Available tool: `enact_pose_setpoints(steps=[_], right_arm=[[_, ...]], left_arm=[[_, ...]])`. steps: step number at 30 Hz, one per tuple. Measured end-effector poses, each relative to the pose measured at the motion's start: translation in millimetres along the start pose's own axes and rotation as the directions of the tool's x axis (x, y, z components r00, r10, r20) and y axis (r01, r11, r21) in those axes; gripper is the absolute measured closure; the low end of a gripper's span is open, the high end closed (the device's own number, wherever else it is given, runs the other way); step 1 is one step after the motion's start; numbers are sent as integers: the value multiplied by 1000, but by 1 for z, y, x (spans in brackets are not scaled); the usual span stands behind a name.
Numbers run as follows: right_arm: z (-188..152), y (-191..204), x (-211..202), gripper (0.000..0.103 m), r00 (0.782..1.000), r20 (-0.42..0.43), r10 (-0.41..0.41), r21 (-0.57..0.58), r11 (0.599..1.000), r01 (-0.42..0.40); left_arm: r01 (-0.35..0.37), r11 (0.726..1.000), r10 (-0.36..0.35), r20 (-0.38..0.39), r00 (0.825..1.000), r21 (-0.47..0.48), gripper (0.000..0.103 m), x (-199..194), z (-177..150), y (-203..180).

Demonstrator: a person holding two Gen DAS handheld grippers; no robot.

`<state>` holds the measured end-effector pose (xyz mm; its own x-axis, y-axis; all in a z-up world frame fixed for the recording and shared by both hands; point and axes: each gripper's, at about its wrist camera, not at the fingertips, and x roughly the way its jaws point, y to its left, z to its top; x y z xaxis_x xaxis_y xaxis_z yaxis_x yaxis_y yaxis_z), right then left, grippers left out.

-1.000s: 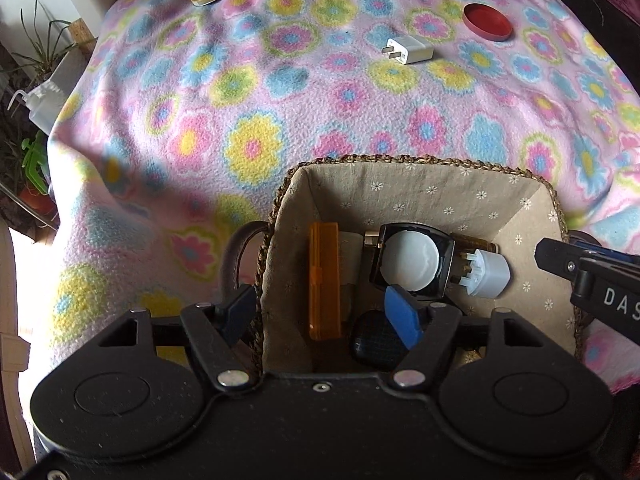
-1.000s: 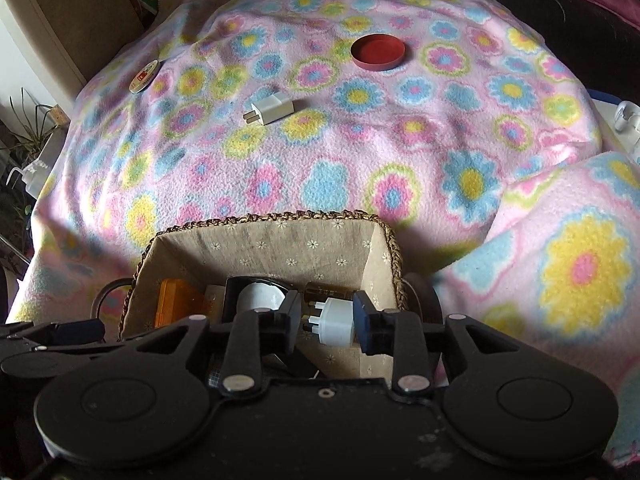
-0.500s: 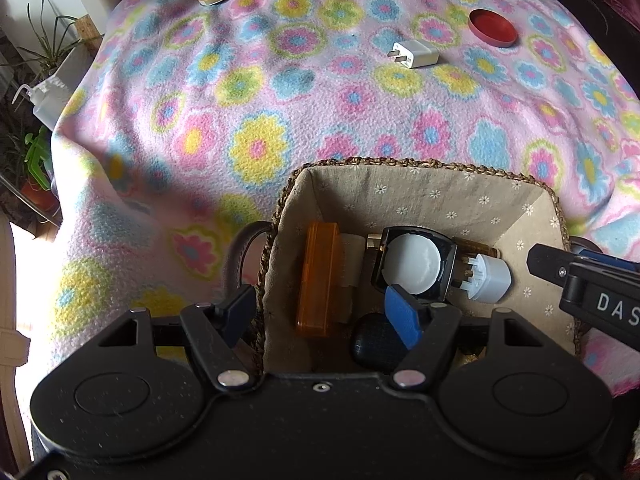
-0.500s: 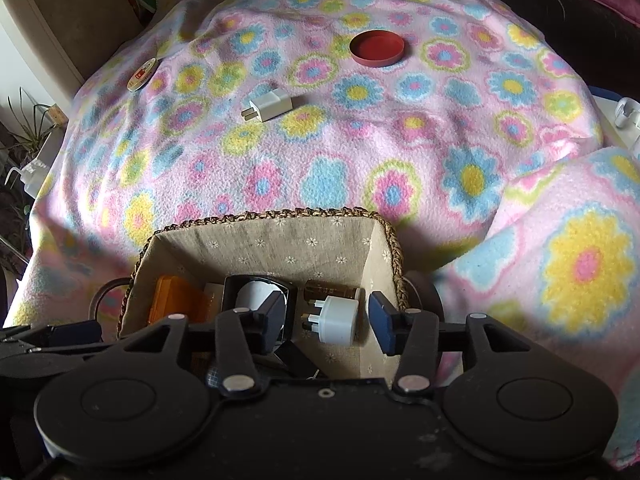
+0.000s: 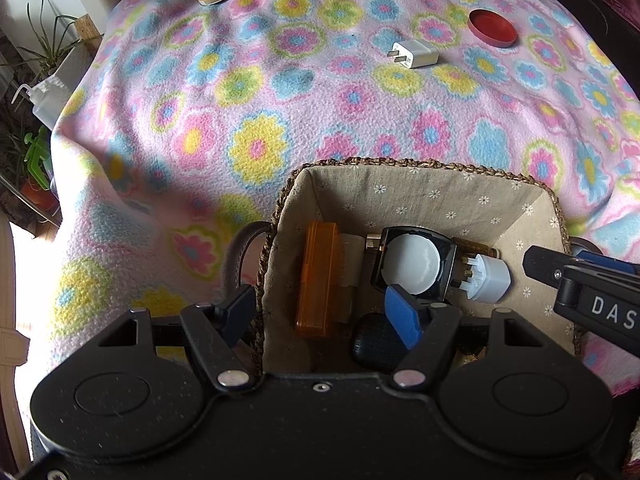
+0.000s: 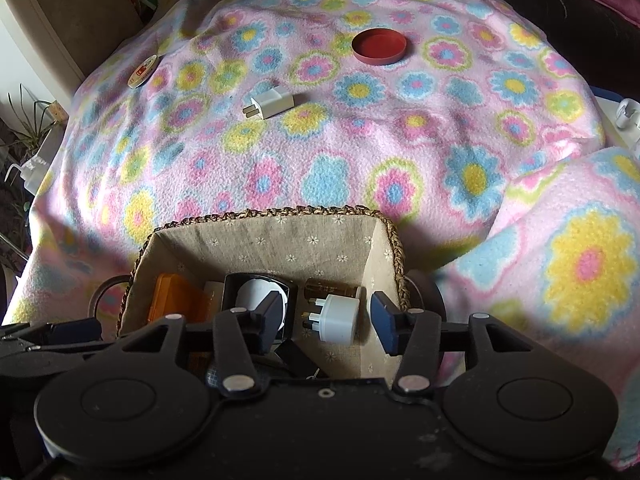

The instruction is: Organize rigid objects

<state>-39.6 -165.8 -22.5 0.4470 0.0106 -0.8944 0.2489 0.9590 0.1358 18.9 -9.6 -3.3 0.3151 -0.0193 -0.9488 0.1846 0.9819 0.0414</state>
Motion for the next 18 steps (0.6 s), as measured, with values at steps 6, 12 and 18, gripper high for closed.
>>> enact_pose_setpoints(steps=[6,12,18], right_arm=[[0,0,0,52,1000,0,-1,1,1000,1],[0,0,0,50,1000,0,0,1,1000,0],[0,0,0,48,1000,0,1,0,1000,-1]], left_arm=[[0,1000,0,0,1000,0,36,0,0,0],[0,1000,0,-1,1000,-1,36,0,0,0],[1,1000,-1,-1,1000,1,36,0,0,1]])
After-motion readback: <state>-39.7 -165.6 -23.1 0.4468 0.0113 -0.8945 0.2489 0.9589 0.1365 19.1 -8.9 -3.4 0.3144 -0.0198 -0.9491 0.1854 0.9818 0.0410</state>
